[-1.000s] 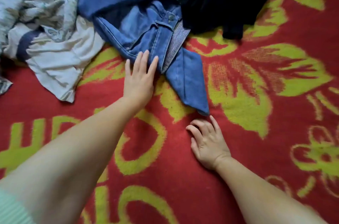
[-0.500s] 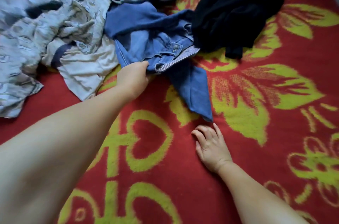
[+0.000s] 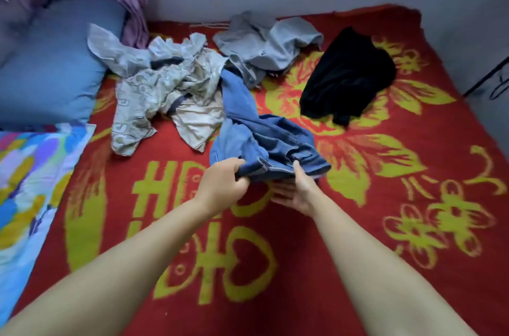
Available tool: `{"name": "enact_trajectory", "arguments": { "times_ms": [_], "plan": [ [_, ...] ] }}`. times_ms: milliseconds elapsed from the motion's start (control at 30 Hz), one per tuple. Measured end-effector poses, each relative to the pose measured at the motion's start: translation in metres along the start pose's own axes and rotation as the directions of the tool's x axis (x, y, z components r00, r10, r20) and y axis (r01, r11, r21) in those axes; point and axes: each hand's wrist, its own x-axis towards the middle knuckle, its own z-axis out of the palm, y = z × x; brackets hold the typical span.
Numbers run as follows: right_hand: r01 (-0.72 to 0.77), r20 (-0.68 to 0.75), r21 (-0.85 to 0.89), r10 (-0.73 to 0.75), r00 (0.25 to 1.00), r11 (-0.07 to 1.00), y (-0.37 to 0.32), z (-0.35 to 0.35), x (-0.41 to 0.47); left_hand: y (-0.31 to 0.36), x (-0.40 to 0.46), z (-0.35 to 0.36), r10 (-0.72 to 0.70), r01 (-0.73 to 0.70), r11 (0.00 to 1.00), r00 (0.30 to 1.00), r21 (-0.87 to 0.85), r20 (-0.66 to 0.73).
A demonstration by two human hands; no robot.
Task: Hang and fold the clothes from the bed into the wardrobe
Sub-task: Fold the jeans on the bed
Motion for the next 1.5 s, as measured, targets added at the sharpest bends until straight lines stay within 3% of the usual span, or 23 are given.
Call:
{"name": "enact_trajectory", "arguments": {
  "times_ms": [133,267,367,433,567,667,833,967,1067,1167,1233,1300,1367,1433,1500],
  "plan": [
    [-0.068,-0.014,0.27,0.075,0.997,0.96,-0.01,0.026,-0.046,0.038,-0.048,-0.047,0.118,-0.109,0.983,0.991,-0.145,0.056],
    [-0.098,-0.063,0.103,0.105,0.992,0.99,-0.032,0.037,-0.096,0.074,-0.091,-0.082,0.243,-0.219,0.953,0.965,-0.209,0.097],
    [-0.049,-0.171,-0.09,0.033,0.985,0.995,-0.06,0.04,-0.126,0.1,-0.104,-0.098,0.327,-0.297,0.934,0.934,-0.2,0.141],
    [0.033,-0.212,-0.155,-0.065,0.975,0.987,-0.082,0.044,-0.145,0.109,-0.1,-0.116,0.27,-0.227,0.937,0.953,-0.265,0.137],
    [0.233,-0.159,-0.213,-0.269,0.95,0.949,-0.126,0.061,-0.197,0.092,-0.086,-0.167,0.084,0.027,0.922,0.96,-0.387,0.268],
    [0.336,-0.169,-0.352,-0.413,0.895,0.873,-0.15,0.082,-0.235,0.08,-0.082,-0.203,0.0,0.147,0.793,0.971,-0.591,0.241],
    [0.446,-0.158,-0.566,-0.622,0.767,0.694,-0.192,0.124,-0.283,0.104,-0.066,-0.25,0.046,0.159,0.669,0.966,-0.726,0.254],
    [0.514,-0.025,-0.661,-0.701,0.713,0.546,-0.213,0.188,-0.297,0.101,-0.068,-0.293,-0.095,0.053,0.526,0.995,-0.849,0.004],
    [0.57,0.152,-0.712,-0.702,0.695,0.411,-0.211,0.269,-0.307,0.082,-0.08,-0.341,-0.334,-0.104,0.472,0.898,-0.875,-0.287],
    [0.702,0.36,-0.637,-0.682,0.636,0.319,-0.198,0.361,-0.333,0.068,-0.103,-0.405,-0.476,-0.286,0.488,0.705,-0.825,-0.526],
    [0.801,0.504,-0.477,-0.633,0.587,0.362,-0.187,0.419,-0.363,0.067,-0.13,-0.455,-0.522,-0.394,0.551,0.526,-0.736,-0.672],
    [0.852,0.59,-0.266,-0.623,0.514,0.451,-0.185,0.452,-0.396,0.083,-0.15,-0.492,-0.476,-0.459,0.634,0.402,-0.622,-0.782],
    [0.833,0.646,-0.034,-0.624,0.44,0.553,-0.187,0.471,-0.429,0.111,-0.169,-0.518,-0.359,-0.527,0.7,0.324,-0.482,-0.875],
    [0.769,0.681,0.158,-0.633,0.369,0.619,-0.197,0.472,-0.456,0.148,-0.18,-0.528,-0.219,-0.578,0.734,0.297,-0.357,-0.929],
    [0.727,0.7,0.259,-0.642,0.312,0.636,-0.208,0.456,-0.469,0.179,-0.181,-0.522,-0.092,-0.577,0.769,0.325,-0.274,-0.941]
  ]
}}
